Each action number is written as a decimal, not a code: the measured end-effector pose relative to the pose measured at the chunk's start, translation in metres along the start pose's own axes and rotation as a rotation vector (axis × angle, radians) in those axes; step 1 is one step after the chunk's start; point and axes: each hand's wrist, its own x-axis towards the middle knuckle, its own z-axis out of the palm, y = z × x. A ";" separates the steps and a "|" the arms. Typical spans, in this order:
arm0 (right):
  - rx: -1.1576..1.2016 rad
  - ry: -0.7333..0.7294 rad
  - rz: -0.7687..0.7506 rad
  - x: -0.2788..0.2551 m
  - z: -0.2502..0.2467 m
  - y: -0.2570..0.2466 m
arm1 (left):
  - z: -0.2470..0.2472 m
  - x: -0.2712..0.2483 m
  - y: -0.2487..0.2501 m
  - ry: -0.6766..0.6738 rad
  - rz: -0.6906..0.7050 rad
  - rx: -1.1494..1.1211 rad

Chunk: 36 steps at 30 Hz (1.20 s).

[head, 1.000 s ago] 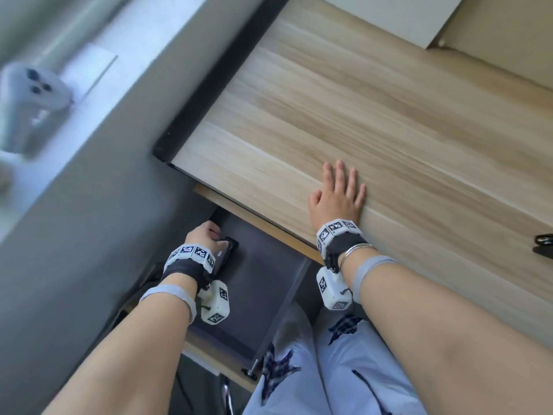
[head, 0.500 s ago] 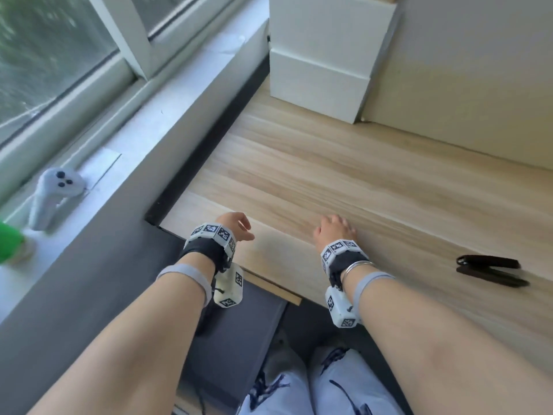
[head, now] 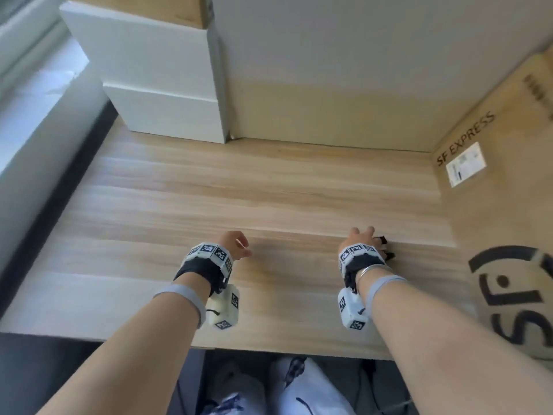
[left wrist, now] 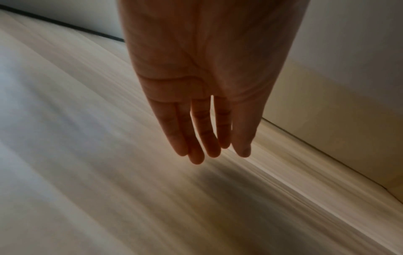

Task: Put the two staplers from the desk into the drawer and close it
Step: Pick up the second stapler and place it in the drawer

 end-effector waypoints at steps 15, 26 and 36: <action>0.436 0.154 0.046 0.036 0.021 0.025 | 0.043 0.035 0.045 -0.040 0.034 0.147; 0.600 0.029 -0.061 0.028 0.014 0.022 | 0.040 0.028 0.041 -0.011 0.024 0.161; 0.691 -0.060 -0.156 0.019 0.010 0.015 | 0.044 0.027 0.045 -0.040 0.036 0.153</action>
